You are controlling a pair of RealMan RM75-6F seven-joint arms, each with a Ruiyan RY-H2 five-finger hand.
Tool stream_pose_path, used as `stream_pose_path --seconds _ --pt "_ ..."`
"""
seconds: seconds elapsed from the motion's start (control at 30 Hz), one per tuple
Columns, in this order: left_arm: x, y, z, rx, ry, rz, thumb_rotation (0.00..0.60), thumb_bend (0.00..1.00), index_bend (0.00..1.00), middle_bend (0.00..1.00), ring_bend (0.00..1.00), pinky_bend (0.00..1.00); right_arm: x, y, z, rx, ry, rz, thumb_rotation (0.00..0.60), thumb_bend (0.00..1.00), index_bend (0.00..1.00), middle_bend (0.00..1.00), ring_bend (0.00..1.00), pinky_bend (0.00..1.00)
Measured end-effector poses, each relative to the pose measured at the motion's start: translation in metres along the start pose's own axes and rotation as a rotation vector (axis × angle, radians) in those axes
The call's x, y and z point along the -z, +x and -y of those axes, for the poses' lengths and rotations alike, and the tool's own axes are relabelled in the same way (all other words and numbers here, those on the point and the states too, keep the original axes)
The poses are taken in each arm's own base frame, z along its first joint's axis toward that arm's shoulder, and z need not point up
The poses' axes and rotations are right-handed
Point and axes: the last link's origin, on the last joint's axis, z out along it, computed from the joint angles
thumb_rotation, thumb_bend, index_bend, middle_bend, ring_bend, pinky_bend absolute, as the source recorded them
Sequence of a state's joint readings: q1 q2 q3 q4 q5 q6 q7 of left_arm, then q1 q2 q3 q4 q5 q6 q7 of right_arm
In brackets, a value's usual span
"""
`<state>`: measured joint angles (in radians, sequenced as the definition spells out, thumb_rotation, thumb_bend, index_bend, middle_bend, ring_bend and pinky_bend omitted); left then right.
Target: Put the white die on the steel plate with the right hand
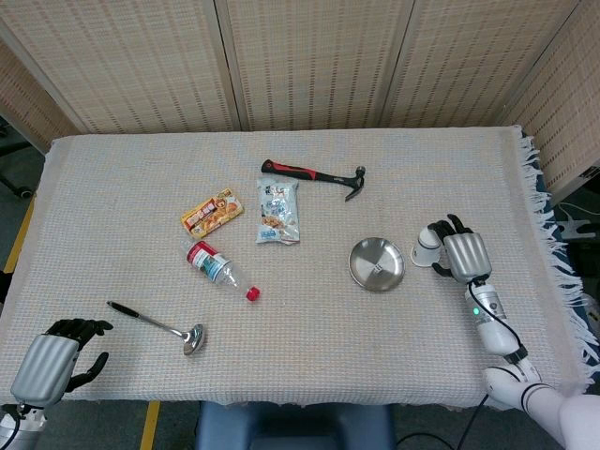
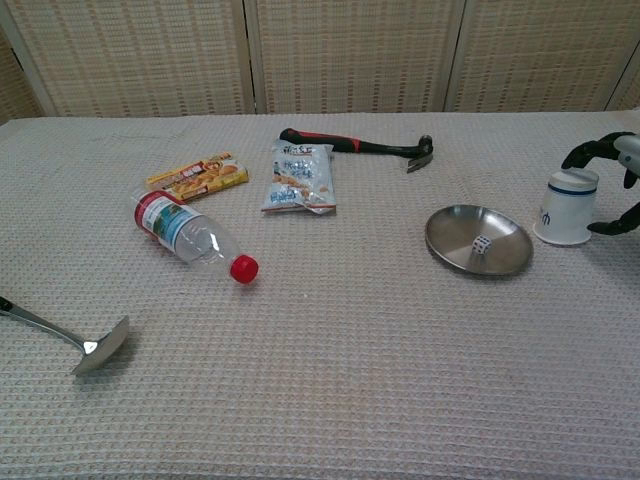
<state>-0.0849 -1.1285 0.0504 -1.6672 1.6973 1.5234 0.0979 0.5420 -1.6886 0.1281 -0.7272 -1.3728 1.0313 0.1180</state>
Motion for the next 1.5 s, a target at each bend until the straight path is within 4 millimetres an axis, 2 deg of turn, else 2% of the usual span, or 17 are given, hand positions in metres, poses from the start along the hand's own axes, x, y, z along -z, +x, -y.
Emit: stream_pose_path --seconds 0.17,0.9,1.27,1.5 --pt "0.0 0.0 0.0 0.001 0.001 -0.001 0.6 0.34 0.36 0.43 0.36 0.37 -0.001 -0.002 0.003 -0.016 0.016 -0.006 0.6 0.07 0.31 0.22 0.1 0.44" --pt "0.0 -0.001 0.0 0.0 0.003 0.005 0.6 0.34 0.36 0.43 0.36 0.37 0.008 0.017 0.001 -0.053 0.036 -0.068 0.6 0.07 0.31 0.22 0.1 0.5" --pt "0.0 -0.002 0.0 -0.003 0.004 0.008 0.6 0.33 0.36 0.43 0.36 0.37 0.002 0.011 0.005 -0.046 0.029 -0.033 0.6 0.07 0.3 0.19 0.1 0.55" --pt "0.0 0.0 0.001 0.0 0.006 0.003 0.6 0.34 0.37 0.43 0.36 0.37 -0.004 0.008 0.011 -0.063 0.04 -0.03 0.6 0.07 0.28 0.13 0.1 0.59"
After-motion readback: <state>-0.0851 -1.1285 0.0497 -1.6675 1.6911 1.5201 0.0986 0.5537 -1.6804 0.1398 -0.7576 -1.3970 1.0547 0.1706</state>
